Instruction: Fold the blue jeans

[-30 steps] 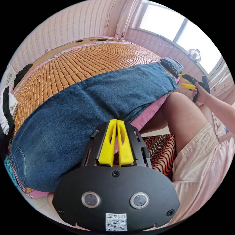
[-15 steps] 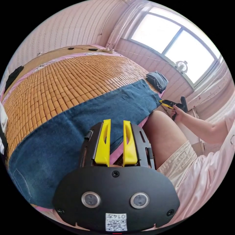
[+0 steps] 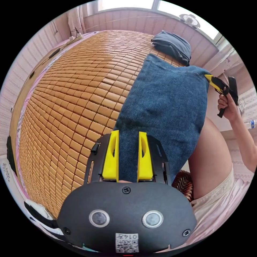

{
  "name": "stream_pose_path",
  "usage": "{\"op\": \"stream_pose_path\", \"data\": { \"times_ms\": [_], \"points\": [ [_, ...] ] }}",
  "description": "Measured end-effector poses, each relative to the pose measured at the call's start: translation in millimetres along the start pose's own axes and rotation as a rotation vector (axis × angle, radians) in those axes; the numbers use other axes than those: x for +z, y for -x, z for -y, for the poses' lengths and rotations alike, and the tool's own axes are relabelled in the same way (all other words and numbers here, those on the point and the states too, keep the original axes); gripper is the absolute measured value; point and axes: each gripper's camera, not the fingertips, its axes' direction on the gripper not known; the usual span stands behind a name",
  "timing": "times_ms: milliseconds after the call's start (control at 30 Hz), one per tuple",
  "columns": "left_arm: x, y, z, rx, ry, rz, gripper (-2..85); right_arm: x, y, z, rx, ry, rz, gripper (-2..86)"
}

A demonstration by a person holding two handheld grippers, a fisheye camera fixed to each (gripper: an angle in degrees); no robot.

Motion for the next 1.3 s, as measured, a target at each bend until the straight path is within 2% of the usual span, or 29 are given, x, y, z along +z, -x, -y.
{"op": "stream_pose_path", "data": {
  "times_ms": [167, 300, 367, 433, 500, 567, 600, 667, 700, 733, 767, 833, 933, 1033, 1133, 1200, 1300],
  "points": [
    [11.7, -6.6, 30.3, -0.015, -0.032, 0.062, 3.0, -31.3, 10.1, 23.2, -0.038, -0.119, 0.066, 0.9],
    [24.1, -0.8, 59.5, -0.070, -0.094, -0.084, 0.3, -38.3, 86.6, 49.1, -0.275, -0.138, 0.154, 0.9],
    [18.4, 17.1, 56.7, -0.175, -0.176, -0.188, 0.0, -19.2, 158.4, 44.8, -0.439, -0.113, 0.317, 1.0],
    [1.1, 63.3, 25.3, -0.335, -0.346, -0.432, -0.1, 12.2, 213.3, 27.3, -0.540, -0.016, 0.490, 1.0],
    [-18.1, 105.0, -15.0, -0.422, -0.444, -0.595, -0.3, 55.2, 263.7, -6.3, -0.612, 0.132, 0.636, 1.0],
    [-48.6, 143.8, -79.4, -0.455, -0.533, -0.610, -0.5, 126.0, 313.6, -77.0, -0.676, 0.386, 0.725, 1.0],
    [-69.8, 169.9, -138.6, -0.503, -0.583, -0.554, -0.6, 145.5, 322.0, -98.9, -0.694, 0.457, 0.718, 1.0],
    [-90.8, 207.1, -244.3, -0.625, -0.605, -0.430, -0.8, 223.9, 336.4, -197.3, -0.765, 0.714, 0.565, 1.1],
    [-91.8, 227.9, -318.2, -0.730, -0.576, -0.377, -0.8, 242.0, 336.0, -222.6, -0.783, 0.760, 0.505, 1.1],
    [-84.7, 242.6, -385.0, -0.820, -0.511, -0.354, -0.9, 275.3, 335.8, -271.5, -0.839, 0.877, 0.366, 1.2],
    [-80.7, 247.5, -417.8, -0.866, -0.480, -0.344, -0.9, 301.0, 336.8, -316.3, -0.932, 0.989, 0.258, 1.3],
    [-74.6, 252.3, -534.4, -1.041, -0.443, -0.323, -0.8, 318.4, 343.6, -364.9, -1.030, 1.109, 0.221, 1.5],
    [-83.8, 239.3, -612.1, -1.126, -0.502, -0.308, -0.2, 315.3, 357.8, -400.8, -1.139, 1.048, 0.116, 2.1],
    [-82.8, 223.0, -619.5, -1.081, -0.503, -0.285, 0.9, 311.6, 365.9, -406.3, -1.117, 1.039, 0.141, 2.8],
    [-74.0, 212.7, -587.1, -0.965, -0.507, -0.278, 2.6, 307.3, 369.9, -404.7, -1.093, 0.933, 0.200, 4.5],
    [-68.0, 213.4, -562.1, -0.901, -0.496, -0.268, 4.0, 323.5, 365.5, -418.1, -1.110, 0.931, 0.123, 6.3],
    [-60.1, 228.9, -530.8, -0.867, -0.515, -0.247, 4.9, 366.0, 351.1, -453.4, -1.146, 1.051, -0.004, 8.8]
  ]
}}
